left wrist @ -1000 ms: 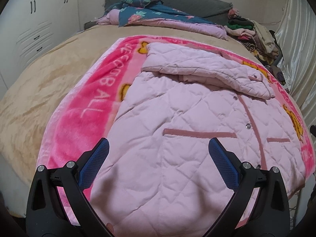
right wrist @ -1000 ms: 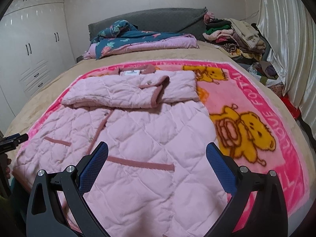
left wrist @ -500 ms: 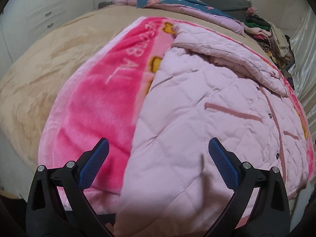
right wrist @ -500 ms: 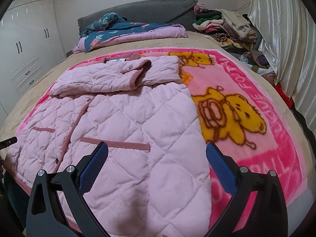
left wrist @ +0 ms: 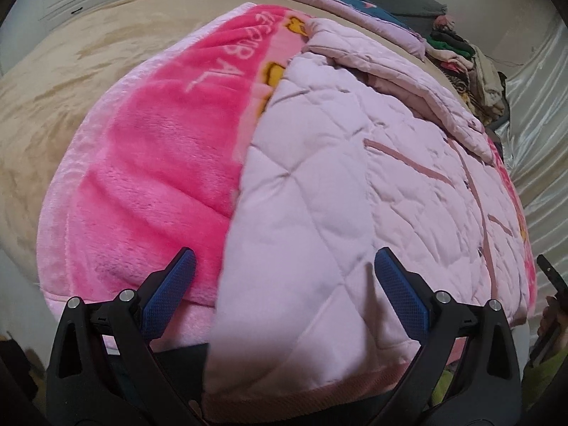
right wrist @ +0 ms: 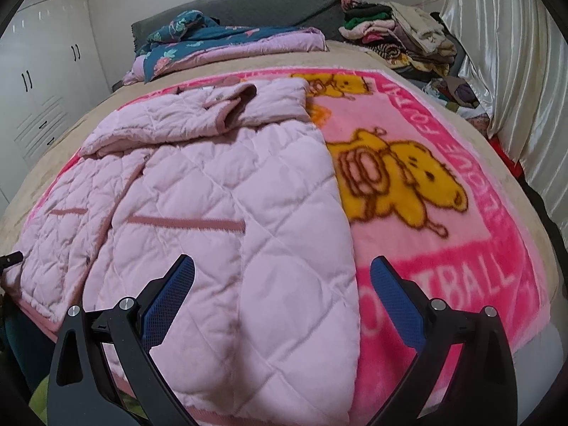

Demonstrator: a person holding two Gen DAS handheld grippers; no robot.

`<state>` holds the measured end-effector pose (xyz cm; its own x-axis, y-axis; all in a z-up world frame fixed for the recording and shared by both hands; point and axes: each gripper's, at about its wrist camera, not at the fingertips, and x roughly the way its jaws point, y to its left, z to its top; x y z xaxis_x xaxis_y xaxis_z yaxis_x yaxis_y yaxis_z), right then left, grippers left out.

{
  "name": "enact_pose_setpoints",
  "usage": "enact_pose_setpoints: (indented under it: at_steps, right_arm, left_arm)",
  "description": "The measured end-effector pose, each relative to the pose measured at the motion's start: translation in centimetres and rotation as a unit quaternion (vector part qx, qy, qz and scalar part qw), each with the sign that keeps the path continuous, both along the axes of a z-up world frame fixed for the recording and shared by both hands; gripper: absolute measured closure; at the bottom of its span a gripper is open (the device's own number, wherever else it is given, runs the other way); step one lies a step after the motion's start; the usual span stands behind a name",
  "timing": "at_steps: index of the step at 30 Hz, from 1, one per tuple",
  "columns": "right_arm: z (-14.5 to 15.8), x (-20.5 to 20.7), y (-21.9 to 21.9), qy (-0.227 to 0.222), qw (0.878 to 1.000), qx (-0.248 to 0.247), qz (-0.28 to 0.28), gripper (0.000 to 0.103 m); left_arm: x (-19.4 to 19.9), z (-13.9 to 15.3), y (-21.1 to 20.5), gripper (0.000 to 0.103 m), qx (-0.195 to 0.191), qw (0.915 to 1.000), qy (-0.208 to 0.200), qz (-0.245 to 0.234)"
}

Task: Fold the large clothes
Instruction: 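Close both tools on the ribbed jacket hem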

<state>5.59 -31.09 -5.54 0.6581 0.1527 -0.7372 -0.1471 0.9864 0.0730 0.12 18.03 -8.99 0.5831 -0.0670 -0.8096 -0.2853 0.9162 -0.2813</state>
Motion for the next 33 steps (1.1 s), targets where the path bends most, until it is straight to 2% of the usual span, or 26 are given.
enact_pose_setpoints:
  at_steps: [2, 3, 6, 10, 12, 18, 20, 25, 27, 33]
  right_arm:
    - [-0.4, -0.4, -0.6, 0.010, 1.000, 0.000, -0.002, 0.004]
    - [-0.5, -0.6, -0.9, 0.014, 1.000, 0.001, -0.003, 0.004]
    - [-1.4, -1.3, -2.1, 0.035, 0.999, 0.007, -0.008, 0.004]
    - [-3.2, -2.1, -3.3, 0.065, 0.998, 0.018, -0.009, 0.004]
    - [-4.3, -2.5, -3.8, 0.087, 0.996, 0.036, -0.005, 0.004]
    - [-6.5, -3.6, -3.7, 0.124, 0.987, 0.095, 0.021, 0.005]
    - [-6.9, -4.0, -3.3, 0.126, 0.986, 0.103, 0.031, 0.008]
    - [-6.7, -5.0, -3.0, 0.107, 0.984, 0.129, 0.056, 0.042]
    - [-6.3, -5.3, -3.0, 0.090, 0.984, 0.137, 0.068, 0.050]
    - [-6.9, -4.7, -3.0, 0.097, 0.981, 0.149, 0.075, 0.045]
  left_arm:
    - [0.1, 0.0, -0.5, 0.019, 0.001, 1.0000, -0.003, -0.008]
    - [0.1, 0.1, -0.9, 0.029, 0.001, 0.9999, -0.006, -0.013]
    - [0.1, 0.1, -1.7, 0.036, 0.027, 0.9995, -0.008, -0.017]
    - [-0.2, 0.6, -1.7, 0.051, 0.022, 0.9994, -0.020, -0.016]
    - [-0.4, 0.9, -1.7, 0.054, 0.021, 0.9993, -0.024, -0.017]
    - [-0.6, 1.0, -1.7, 0.055, 0.019, 0.9994, -0.023, -0.016]
    - [-0.7, 0.9, -1.7, 0.055, 0.019, 0.9995, -0.022, -0.016]
    - [-1.1, 0.5, -1.4, 0.050, 0.010, 0.9997, -0.020, -0.008]
    - [-1.1, 0.3, -1.3, 0.047, 0.007, 0.9998, -0.018, -0.006]
    - [-1.1, 0.2, -1.7, 0.046, 0.015, 0.9998, -0.015, -0.005]
